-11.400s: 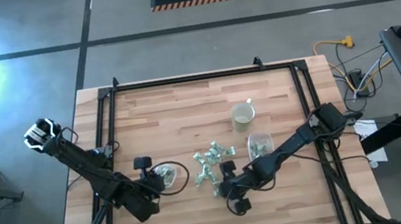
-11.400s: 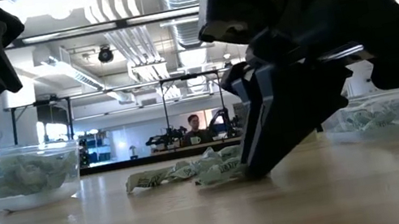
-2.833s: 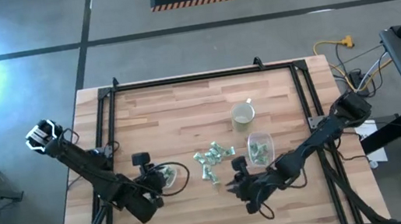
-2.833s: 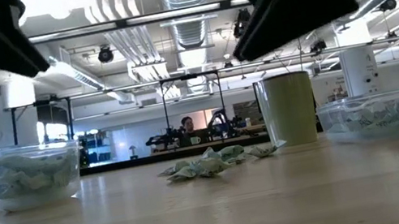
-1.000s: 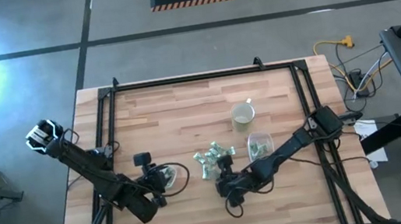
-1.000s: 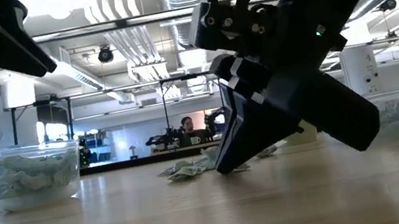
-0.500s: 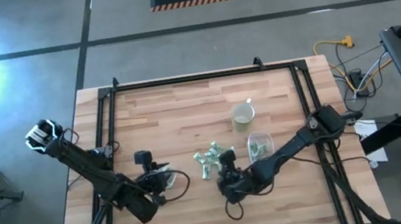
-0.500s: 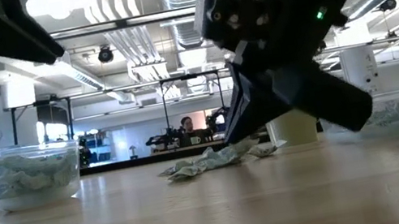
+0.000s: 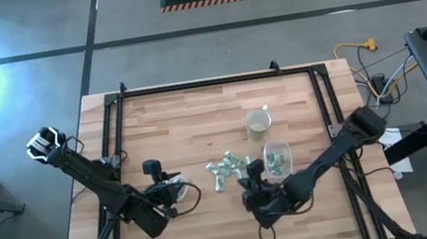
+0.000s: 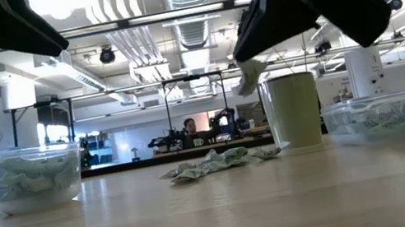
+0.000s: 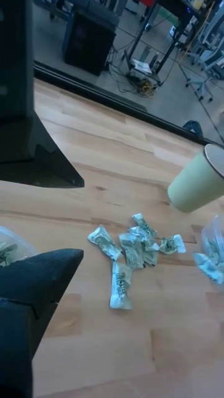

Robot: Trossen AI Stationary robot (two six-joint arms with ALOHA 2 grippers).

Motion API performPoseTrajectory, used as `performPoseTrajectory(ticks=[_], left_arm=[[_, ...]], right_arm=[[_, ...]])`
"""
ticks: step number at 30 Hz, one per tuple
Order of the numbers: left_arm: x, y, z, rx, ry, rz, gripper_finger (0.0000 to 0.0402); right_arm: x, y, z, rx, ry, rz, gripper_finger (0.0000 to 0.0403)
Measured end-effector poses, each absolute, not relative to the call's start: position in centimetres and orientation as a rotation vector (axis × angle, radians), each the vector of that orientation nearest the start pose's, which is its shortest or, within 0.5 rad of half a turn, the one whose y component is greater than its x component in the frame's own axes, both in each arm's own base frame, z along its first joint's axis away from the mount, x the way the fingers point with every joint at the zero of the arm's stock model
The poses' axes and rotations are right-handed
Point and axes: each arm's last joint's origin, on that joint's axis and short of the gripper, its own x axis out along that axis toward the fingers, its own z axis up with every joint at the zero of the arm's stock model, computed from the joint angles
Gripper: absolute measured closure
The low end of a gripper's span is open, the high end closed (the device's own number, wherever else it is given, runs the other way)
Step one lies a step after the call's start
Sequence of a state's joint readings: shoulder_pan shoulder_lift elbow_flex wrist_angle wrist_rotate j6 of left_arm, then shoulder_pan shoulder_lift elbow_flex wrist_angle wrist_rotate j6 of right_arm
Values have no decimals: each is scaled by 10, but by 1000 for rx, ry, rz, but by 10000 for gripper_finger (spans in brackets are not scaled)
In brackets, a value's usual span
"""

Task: Pick and place Stevia / Truvia into bins
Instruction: Put the stevia packet into the right transparent container, then put the stevia packet into the left transparent container

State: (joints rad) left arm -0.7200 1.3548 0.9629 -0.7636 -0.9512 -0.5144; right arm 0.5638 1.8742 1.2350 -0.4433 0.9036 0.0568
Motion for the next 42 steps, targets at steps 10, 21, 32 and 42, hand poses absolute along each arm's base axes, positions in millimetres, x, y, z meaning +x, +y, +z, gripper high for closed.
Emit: performPoseTrajectory(ticks=[10,21,32,42], left_arm=[[201,-145,245,370,681,385,249],[201,-145,245,369,679,385,249],[202,-146,245,353,673,379,249],[202,-146,244,345,688,364,249]], right_arm=[[289,164,200,-553,907,-485,395],[255,167,201,-415,1042,-581,395],[254,167,198,-323,1026,-623,391],[254,167,197,-319,1057,-605,308]])
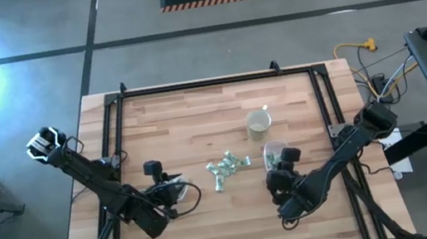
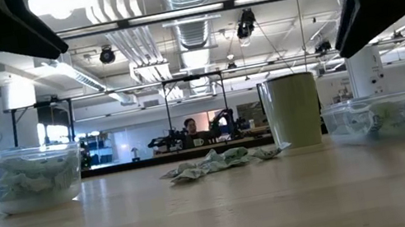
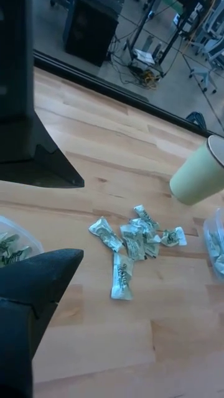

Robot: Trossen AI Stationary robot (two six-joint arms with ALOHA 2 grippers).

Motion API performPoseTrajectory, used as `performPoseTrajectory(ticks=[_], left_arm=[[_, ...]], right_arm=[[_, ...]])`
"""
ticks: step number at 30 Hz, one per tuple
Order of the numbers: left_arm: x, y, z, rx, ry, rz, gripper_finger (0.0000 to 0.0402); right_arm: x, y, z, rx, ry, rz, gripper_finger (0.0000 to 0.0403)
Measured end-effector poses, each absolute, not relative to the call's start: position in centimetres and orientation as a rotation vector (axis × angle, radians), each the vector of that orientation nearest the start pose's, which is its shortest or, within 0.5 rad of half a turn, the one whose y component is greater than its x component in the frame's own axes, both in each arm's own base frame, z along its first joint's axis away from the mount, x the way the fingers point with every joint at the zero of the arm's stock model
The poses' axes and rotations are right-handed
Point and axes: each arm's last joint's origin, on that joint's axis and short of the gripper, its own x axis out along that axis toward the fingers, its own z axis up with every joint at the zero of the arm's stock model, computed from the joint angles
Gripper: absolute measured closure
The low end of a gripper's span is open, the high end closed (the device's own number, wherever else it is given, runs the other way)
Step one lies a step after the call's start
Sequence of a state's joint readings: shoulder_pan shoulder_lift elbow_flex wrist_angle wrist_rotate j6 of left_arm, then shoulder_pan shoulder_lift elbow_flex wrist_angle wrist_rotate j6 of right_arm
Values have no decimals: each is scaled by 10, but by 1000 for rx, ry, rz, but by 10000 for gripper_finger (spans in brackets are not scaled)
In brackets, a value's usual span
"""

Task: Pick and place Stevia / Truvia into bins
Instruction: Put the stevia packet into the left transparent container

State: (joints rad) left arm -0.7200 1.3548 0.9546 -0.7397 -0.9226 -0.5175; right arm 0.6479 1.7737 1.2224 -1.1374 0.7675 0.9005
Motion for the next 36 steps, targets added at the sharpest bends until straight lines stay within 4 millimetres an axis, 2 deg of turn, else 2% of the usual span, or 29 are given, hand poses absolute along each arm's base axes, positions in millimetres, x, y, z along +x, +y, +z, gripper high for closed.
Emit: performPoseTrajectory(ticks=[4,9,17,27,36], left_arm=[[203,-147,242,334,673,358,249],[213,-146,236,386,636,306,249],[248,-146,213,464,595,56,249],[281,-132,170,504,703,8,249],[312,-123,150,418,748,-83,249]], right_arm=[[256,167,198,-376,1008,-599,284],[263,171,199,-411,951,-561,276],[270,176,199,-442,920,-490,275],[270,177,199,-444,920,-488,285],[270,177,199,-442,921,-486,289]])
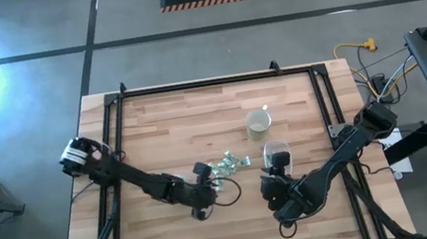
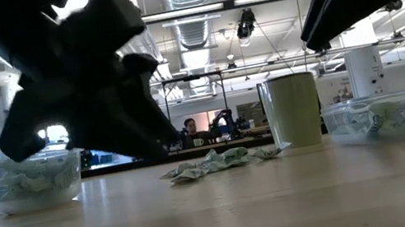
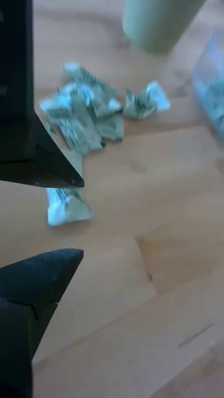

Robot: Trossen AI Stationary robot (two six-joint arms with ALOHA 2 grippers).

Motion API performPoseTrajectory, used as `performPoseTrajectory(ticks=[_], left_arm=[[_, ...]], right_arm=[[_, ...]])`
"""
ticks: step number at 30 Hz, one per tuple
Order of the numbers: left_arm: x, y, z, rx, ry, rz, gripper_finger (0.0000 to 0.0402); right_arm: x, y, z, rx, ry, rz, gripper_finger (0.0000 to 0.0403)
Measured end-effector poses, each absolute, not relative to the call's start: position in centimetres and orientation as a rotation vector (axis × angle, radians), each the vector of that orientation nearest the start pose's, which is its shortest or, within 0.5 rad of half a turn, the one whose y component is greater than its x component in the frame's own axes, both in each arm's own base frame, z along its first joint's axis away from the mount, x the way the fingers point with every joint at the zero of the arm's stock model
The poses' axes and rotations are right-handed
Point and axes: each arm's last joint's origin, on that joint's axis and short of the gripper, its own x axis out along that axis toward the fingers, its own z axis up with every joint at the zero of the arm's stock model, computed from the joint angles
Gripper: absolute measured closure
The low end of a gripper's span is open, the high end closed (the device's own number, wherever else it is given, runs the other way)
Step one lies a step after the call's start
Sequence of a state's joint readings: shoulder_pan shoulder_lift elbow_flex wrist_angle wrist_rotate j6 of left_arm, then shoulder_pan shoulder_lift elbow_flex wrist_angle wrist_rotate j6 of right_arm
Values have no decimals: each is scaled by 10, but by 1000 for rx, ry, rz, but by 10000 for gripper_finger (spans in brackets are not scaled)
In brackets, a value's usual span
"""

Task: Pick and place Stevia / Truvia into bins
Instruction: Put the stevia packet into the left transparent container

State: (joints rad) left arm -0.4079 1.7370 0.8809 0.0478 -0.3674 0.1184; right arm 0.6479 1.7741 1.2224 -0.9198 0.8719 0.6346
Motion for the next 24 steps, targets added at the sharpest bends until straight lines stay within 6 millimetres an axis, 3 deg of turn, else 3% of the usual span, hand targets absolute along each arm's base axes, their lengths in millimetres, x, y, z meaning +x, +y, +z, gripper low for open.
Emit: performPoseTrajectory(ticks=[9,18,24], left_arm=[[335,-115,133,384,802,-92,249],[335,-110,134,362,804,-75,249],[339,-91,132,223,851,-90,249]], right_arm=[[270,177,198,-435,921,-483,293],[270,177,198,-433,921,-482,300],[270,177,198,-431,922,-481,303]])
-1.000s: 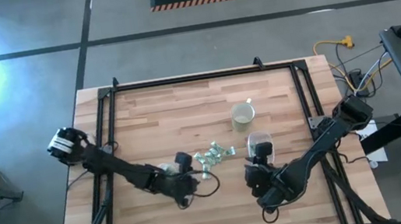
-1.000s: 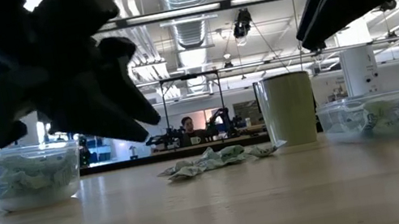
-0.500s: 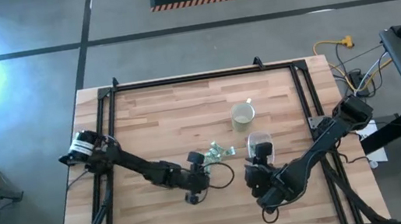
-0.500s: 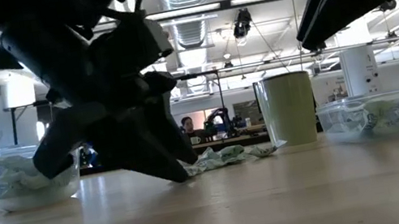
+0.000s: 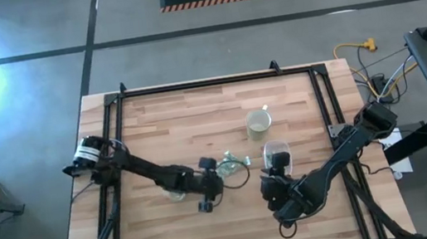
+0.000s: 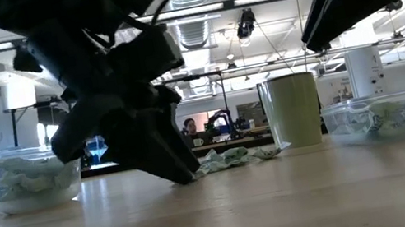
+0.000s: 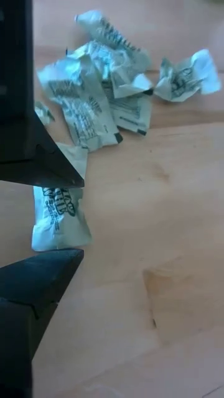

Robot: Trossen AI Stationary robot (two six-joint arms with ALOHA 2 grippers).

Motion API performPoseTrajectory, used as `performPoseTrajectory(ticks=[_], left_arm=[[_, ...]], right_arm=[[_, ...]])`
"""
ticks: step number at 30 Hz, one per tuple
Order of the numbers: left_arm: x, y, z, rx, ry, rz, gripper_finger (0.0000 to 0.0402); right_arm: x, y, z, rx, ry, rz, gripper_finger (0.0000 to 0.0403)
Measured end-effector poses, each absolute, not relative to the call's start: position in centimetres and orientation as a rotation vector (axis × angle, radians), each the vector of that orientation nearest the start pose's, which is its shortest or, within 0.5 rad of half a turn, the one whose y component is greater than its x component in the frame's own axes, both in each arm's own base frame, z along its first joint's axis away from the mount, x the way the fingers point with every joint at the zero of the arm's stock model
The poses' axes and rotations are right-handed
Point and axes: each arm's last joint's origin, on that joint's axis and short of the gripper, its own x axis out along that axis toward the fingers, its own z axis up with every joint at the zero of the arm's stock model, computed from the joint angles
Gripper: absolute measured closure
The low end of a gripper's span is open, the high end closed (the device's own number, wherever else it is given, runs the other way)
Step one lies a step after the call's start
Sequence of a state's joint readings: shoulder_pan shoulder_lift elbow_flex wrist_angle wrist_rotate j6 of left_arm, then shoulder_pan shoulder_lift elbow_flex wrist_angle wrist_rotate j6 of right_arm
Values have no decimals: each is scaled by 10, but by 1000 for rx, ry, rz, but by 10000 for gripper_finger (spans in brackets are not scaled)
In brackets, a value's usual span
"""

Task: Pick and place Stevia / Truvia into bins
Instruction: Put the stevia packet into the left transparent container

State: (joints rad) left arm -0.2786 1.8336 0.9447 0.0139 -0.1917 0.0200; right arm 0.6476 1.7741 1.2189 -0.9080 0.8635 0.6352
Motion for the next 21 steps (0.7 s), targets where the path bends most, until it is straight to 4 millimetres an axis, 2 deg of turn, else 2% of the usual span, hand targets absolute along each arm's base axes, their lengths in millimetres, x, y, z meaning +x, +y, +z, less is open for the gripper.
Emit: performPoseTrajectory(ticks=[5,10,14,21], left_arm=[[341,-78,131,154,864,-100,249],[340,-76,129,135,877,-94,258],[339,-76,129,136,886,-94,295],[339,-76,129,147,893,-97,389]], right_arm=[[270,177,197,-430,921,-481,305],[270,177,197,-429,922,-480,311],[270,177,197,-428,922,-480,315],[270,177,196,-429,924,-480,321]])
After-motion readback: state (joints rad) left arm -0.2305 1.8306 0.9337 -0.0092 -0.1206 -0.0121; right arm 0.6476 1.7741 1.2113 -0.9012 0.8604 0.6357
